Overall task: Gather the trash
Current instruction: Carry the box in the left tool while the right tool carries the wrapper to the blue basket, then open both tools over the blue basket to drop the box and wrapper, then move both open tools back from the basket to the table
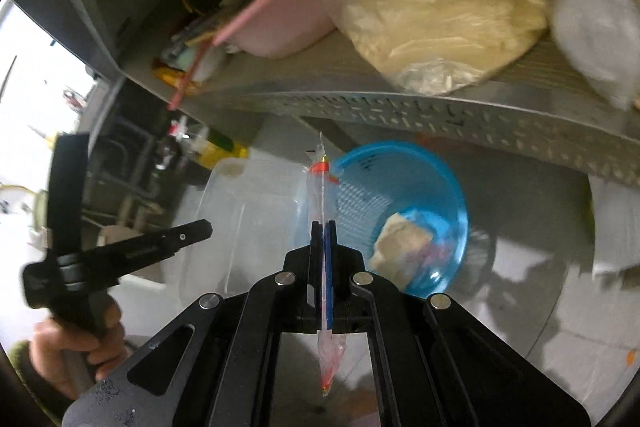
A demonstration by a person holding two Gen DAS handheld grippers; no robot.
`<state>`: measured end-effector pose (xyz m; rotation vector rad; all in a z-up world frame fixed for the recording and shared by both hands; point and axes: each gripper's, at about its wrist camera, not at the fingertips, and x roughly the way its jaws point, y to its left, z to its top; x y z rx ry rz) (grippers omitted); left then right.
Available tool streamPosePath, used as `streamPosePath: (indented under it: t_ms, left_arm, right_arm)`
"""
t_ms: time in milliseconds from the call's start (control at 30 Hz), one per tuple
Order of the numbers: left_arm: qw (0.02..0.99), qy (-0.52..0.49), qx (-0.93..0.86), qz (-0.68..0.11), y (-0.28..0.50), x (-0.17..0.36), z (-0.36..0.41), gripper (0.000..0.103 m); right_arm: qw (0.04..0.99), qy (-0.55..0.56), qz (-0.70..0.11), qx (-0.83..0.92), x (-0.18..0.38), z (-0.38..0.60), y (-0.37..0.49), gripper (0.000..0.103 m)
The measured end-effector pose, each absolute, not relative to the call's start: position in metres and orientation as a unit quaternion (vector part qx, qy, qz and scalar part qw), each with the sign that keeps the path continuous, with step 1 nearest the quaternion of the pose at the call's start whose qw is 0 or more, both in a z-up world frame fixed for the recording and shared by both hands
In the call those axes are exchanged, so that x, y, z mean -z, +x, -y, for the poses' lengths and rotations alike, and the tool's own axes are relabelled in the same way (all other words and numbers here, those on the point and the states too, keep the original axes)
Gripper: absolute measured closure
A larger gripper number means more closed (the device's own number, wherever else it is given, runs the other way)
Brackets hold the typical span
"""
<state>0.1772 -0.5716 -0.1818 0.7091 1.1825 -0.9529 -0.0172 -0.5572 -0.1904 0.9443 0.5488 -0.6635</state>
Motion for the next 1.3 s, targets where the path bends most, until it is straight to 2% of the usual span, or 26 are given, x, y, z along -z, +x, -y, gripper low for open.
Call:
streamPosePath:
  t_ms: [33,100,133,167,500,700,800,1000,1133,1233,1300]
  left_arm:
    - [0.663,0.311,0.419,-0.536,0.179,0.187,0.576,0.096]
    - [0.669,0.298,0.415,-0.541,0.182,0.187,0.577,0.083]
    - [0.672,0.289,0.417,-0.539,0.183,0.184,0.575,0.072]
    - [0.678,0.279,0.423,-0.533,0.183,0.178,0.572,0.065]
    - [0.707,0.263,0.462,-0.467,0.167,0.09,0.531,0.044]
    - [0.717,0.246,0.499,-0.42,0.138,0.019,0.466,0.03]
    - [0.727,0.215,0.518,-0.395,0.125,-0.013,0.417,0.025]
    - [0.744,0.178,0.527,-0.37,0.11,-0.041,0.323,0.024]
    - [0.718,0.142,0.551,-0.402,0.106,-0.049,0.267,0.022]
    - [0.738,0.137,0.531,-0.394,0.102,-0.049,0.229,0.01]
    - [0.757,0.126,0.513,-0.385,0.1,-0.046,0.206,0.008]
  right_arm:
    - [0.803,0.432,-0.263,0.317,0.194,0.56,-0.013,0.095]
    - [0.8,0.417,-0.276,0.331,0.202,0.565,-0.008,0.078]
    - [0.799,0.407,-0.281,0.341,0.203,0.566,-0.007,0.069]
    - [0.798,0.395,-0.286,0.353,0.205,0.565,-0.008,0.064]
    - [0.804,0.381,-0.273,0.365,0.182,0.538,-0.049,0.062]
    - [0.824,0.368,-0.254,0.348,0.145,0.501,-0.067,0.061]
    - [0.841,0.349,-0.247,0.331,0.125,0.477,-0.07,0.055]
    - [0.884,0.289,-0.233,0.286,0.07,0.426,-0.061,0.038]
    - [0.908,0.246,-0.223,0.255,0.036,0.398,-0.044,0.025]
    - [0.921,0.217,-0.223,0.234,0.016,0.378,-0.034,0.016]
    - [0.927,0.197,-0.23,0.221,0.003,0.364,-0.024,0.012]
